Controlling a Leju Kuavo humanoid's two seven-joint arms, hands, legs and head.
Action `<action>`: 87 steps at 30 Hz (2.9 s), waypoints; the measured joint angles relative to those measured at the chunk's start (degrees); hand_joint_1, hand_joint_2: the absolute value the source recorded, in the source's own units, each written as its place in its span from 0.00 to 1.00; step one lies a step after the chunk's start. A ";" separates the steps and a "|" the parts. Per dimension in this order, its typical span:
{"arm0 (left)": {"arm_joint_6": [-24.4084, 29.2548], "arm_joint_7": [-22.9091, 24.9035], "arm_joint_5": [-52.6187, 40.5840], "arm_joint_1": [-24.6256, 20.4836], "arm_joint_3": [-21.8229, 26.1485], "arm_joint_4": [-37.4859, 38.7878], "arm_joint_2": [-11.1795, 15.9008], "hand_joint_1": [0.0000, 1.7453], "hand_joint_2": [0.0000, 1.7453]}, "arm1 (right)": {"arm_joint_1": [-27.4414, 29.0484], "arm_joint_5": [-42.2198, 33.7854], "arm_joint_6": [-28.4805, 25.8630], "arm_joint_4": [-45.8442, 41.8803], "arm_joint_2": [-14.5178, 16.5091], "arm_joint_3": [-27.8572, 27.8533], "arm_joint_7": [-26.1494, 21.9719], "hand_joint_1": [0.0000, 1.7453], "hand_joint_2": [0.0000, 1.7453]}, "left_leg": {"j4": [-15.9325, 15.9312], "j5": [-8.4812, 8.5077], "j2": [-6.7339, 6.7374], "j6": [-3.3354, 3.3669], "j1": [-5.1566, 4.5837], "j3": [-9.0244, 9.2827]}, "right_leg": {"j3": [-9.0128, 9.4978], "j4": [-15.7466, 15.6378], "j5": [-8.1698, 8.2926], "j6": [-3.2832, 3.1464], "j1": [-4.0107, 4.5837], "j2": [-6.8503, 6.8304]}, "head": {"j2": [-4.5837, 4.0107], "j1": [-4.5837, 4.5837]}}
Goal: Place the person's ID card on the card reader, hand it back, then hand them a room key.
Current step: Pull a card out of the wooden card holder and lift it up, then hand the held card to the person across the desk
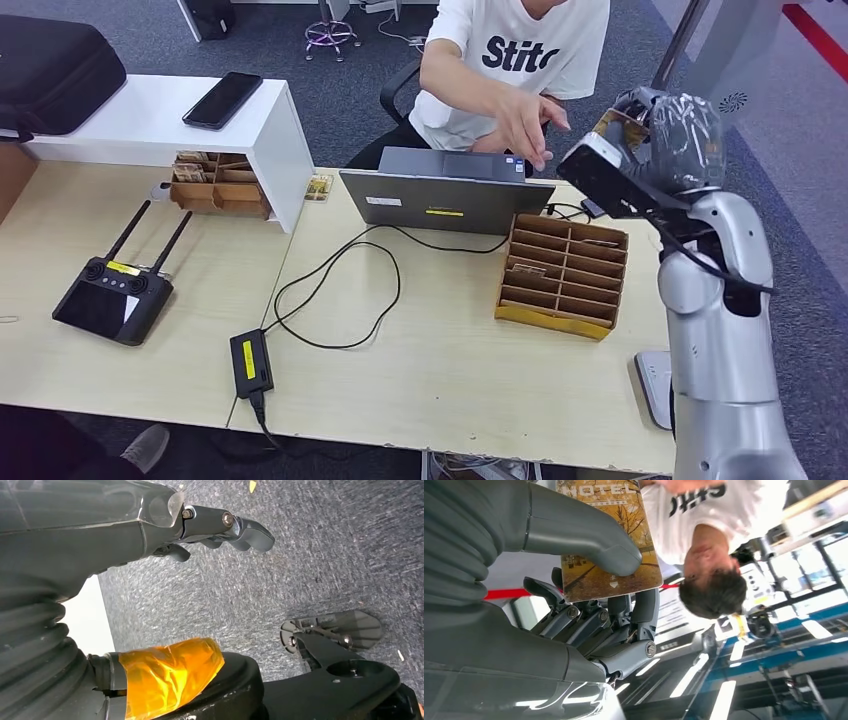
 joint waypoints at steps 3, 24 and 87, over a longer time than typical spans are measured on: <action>-0.22 -0.21 -1.43 -0.04 0.00 -0.01 0.06 0.00 1.00 | -7.20 4.86 -0.16 8.94 0.10 0.23 3.24 0.95 1.00 | 0.00 0.05 -0.05 -0.03 0.00 -0.01 | 0.00 0.02 0.04 0.02 0.00 -0.04 | 0.00 0.01; -0.28 1.17 -2.50 -0.39 0.00 -0.05 0.02 0.00 1.00 | -14.85 14.78 -3.32 33.84 2.38 -0.17 3.74 0.05 1.00 | 0.00 0.07 -0.09 -0.06 0.01 -0.02 | -0.02 0.04 0.04 0.02 0.01 -0.07 | 0.00 0.00; 2.28 -0.94 12.74 0.66 0.00 2.74 -2.81 0.00 1.00 | 57.81 -41.94 2.54 -47.70 19.12 -15.68 -25.04 0.00 1.00 | -0.05 -0.21 -0.28 -0.01 0.02 -0.01 | 0.02 -0.01 -0.31 -0.01 -0.02 -0.27 | 0.00 0.00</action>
